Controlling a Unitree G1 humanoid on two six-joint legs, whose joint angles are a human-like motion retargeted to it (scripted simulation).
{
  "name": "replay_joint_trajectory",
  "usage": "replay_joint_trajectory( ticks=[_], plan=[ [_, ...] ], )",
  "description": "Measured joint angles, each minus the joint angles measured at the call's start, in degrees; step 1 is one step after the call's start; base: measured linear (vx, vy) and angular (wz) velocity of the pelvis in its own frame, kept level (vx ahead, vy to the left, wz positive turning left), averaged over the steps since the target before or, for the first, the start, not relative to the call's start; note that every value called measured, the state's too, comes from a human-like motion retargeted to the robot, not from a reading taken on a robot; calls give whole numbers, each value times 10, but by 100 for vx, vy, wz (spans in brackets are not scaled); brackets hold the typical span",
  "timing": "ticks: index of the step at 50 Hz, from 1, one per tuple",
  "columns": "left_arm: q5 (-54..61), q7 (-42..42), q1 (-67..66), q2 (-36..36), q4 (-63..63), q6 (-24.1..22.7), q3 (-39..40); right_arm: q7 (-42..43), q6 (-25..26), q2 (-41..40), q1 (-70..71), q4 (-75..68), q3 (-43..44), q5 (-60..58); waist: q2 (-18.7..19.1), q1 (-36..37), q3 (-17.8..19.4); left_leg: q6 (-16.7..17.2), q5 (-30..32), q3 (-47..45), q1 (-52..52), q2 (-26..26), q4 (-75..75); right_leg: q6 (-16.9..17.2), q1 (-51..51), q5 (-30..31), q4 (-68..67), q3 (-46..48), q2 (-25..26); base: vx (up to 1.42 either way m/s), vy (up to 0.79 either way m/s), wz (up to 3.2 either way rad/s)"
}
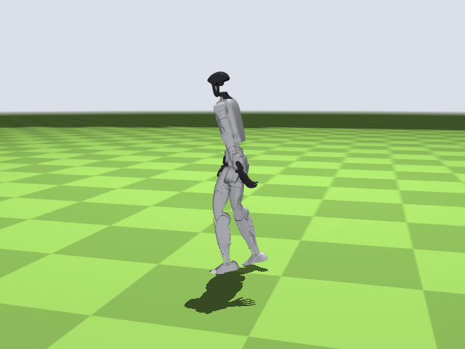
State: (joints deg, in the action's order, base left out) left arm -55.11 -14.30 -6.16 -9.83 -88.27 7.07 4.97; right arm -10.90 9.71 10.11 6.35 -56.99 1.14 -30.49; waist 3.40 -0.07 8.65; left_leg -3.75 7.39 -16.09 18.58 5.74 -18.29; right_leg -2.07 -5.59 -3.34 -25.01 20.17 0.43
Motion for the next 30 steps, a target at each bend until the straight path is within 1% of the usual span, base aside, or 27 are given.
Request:
replay_joint_trajectory(
  ticks=[1,2,3,5,7,8,10,12,13,14,17,20,22,23,24,25,26,27,28,30],
  plan=[
    [12,0,4,5,2,7,8,-6,-14,5,-7,19,1,-1,-5,1,-7,-59,-13,-56,2,-6,-21,11,-7,-2,-25,-6,-11,68,18,9],
    [22,1,9,9,6,14,16,-9,-27,9,-13,33,2,-2,-9,3,-12,-98,-22,-78,5,-12,-39,21,-14,0,-52,-10,-21,58,13,-28],
    [30,5,17,11,13,22,27,-9,-38,10,-16,39,4,-2,-10,10,-11,-96,-26,-32,12,-18,-53,26,-22,6,-84,-12,-28,47,7,-50],
    [51,17,32,14,34,28,42,3,-47,8,-22,32,7,6,-11,23,-9,-113,-34,-21,16,-12,-98,37,-39,46,-154,-8,-43,44,-3,-67],
    [81,34,44,11,61,22,43,10,-32,2,-23,-5,12,13,-8,38,-8,-113,-60,-41,-3,23,-123,26,-61,84,-249,16,-69,59,-12,-84],
    [96,42,49,8,73,16,42,5,-21,-1,-23,-29,15,11,-7,40,-8,-113,-66,-39,-13,28,-130,18,-71,97,-287,17,-74,73,-11,-68],
    [117,55,61,-1,96,2,40,-10,-3,-8,-22,-84,25,-5,-8,33,-10,-113,-77,-23,-26,30,-141,5,-87,95,-343,21,-74,60,-13,-33],
    [122,58,77,-13,114,-12,37,-14,1,-13,-26,-145,35,-14,-8,24,-11,-113,-89,-15,-39,36,-153,-11,-87,26,-354,49,-74,60,-15,-5],
    [122,58,86,-20,122,-17,33,-11,3,-13,-30,-179,39,-13,-10,24,-12,-113,-95,-14,-47,36,-157,-25,-82,4,-339,70,-82,56,-16,3],
    [122,57,95,-25,130,-21,29,-11,8,-11,-35,-212,44,-8,-15,24,-11,-113,-99,-12,-57,30,-157,-29,-82,-2,-309,77,-79,52,-17,13],
    [131,57,116,-37,153,-28,15,-29,33,-4,-58,-292,56,1,-37,23,-5,-113,-111,-11,-93,1,-156,-29,-76,-12,-162,79,-48,66,-19,36],
    [154,59,128,-43,180,-41,8,-65,59,0,-88,-336,75,-12,-64,11,9,-113,-125,-9,-123,-34,-179,-24,-59,-48,14,62,-29,67,-20,46],
    [176,66,128,-45,202,-54,9,-89,61,3,-104,-356,84,-22,-83,20,21,-113,-129,-31,-146,-39,-209,-98,-39,-17,73,36,-21,74,-27,-36],
    [190,72,126,-47,211,-61,11,-100,60,4,-109,-366,85,-25,-86,33,27,-113,-129,-48,-154,-32,-230,-120,-26,-9,73,17,-20,71,-19,-62],
    [203,78,123,-48,219,-70,10,-109,59,4,-112,-377,87,-27,-81,35,32,-113,-128,-48,-154,-17,-266,-128,-6,-19,69,50,-24,72,-9,-19],
    [216,83,120,-51,225,-78,7,-117,59,3,-115,-389,90,-27,-73,31,36,-113,-126,-40,-151,1,-307,-129,17,-38,62,108,-31,59,-11,53],
    [220,85,116,-48,228,-80,7,-120,66,6,-114,-397,96,-29,-72,24,44,-113,-102,-30,-136,8,-357,-128,2,-9,56,8,-6,47,-17,61],
    [220,85,111,-45,230,-80,8,-122,74,9,-113,-403,101,-32,-69,22,50,-113,-80,-21,-120,20,-408,-128,-4,8,52,-58,13,47,-24,10],
    [212,82,103,-42,230,-73,11,-123,87,10,-112,-404,104,-35,-59,32,50,-113,-61,-14,-99,39,-460,-128,5,3,49,-55,24,58,-15,-31],
    [183,80,84,-35,226,-62,23,-117,111,11,-105,-404,105,-37,-37,39,42,-113,-59,13,-52,62,-546,-128,20,9,55,-34,37,53,1,-39]
  ],
)
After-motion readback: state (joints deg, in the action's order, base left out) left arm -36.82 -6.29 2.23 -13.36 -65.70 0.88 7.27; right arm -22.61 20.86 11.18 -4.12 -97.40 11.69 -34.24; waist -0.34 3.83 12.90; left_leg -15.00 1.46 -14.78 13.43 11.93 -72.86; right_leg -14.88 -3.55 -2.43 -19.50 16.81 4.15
